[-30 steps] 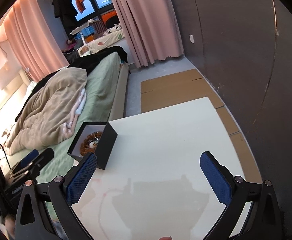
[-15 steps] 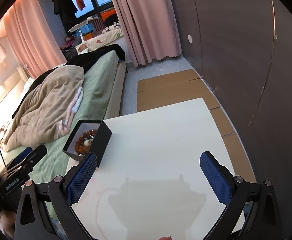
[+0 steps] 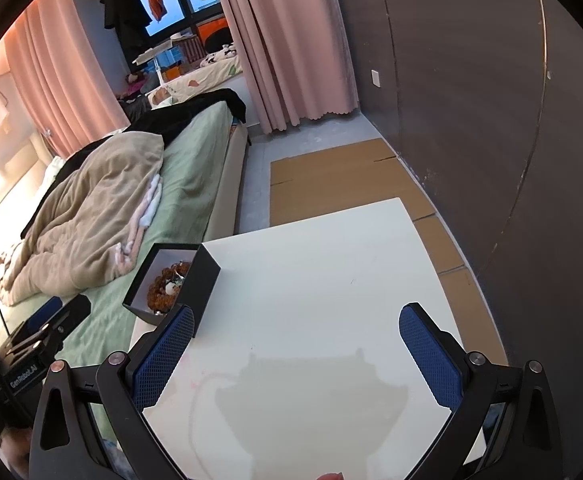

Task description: Organize jewelry

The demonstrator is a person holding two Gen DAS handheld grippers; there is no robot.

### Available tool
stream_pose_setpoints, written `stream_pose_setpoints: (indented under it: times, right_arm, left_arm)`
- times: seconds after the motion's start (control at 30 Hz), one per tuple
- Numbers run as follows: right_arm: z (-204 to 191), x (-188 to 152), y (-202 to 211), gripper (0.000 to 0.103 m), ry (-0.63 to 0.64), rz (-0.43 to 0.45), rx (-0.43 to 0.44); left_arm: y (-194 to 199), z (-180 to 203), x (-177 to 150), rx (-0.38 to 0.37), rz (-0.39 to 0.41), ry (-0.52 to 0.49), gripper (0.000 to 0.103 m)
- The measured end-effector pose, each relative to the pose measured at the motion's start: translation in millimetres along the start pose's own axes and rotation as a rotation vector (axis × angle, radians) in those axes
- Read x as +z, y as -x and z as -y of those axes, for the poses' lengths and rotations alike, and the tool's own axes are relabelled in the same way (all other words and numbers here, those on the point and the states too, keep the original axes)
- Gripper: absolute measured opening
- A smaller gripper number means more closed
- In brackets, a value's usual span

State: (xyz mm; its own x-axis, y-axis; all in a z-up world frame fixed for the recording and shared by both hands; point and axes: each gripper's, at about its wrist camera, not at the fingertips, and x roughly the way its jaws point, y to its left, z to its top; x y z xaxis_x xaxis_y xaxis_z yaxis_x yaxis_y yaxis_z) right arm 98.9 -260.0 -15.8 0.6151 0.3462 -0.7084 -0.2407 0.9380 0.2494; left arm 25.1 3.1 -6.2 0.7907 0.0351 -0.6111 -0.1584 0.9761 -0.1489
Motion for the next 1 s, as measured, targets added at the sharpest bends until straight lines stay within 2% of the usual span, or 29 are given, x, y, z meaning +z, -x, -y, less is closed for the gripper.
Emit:
stream_pose_setpoints:
  times: [1.0]
  right_arm:
    - [-2.5, 0.1, -0.5, 0.103, 0.007, -0.007, 0.007]
  left_arm:
    - [2.1, 6.4, -0.9, -0.019, -0.002, -0.027, 0.102]
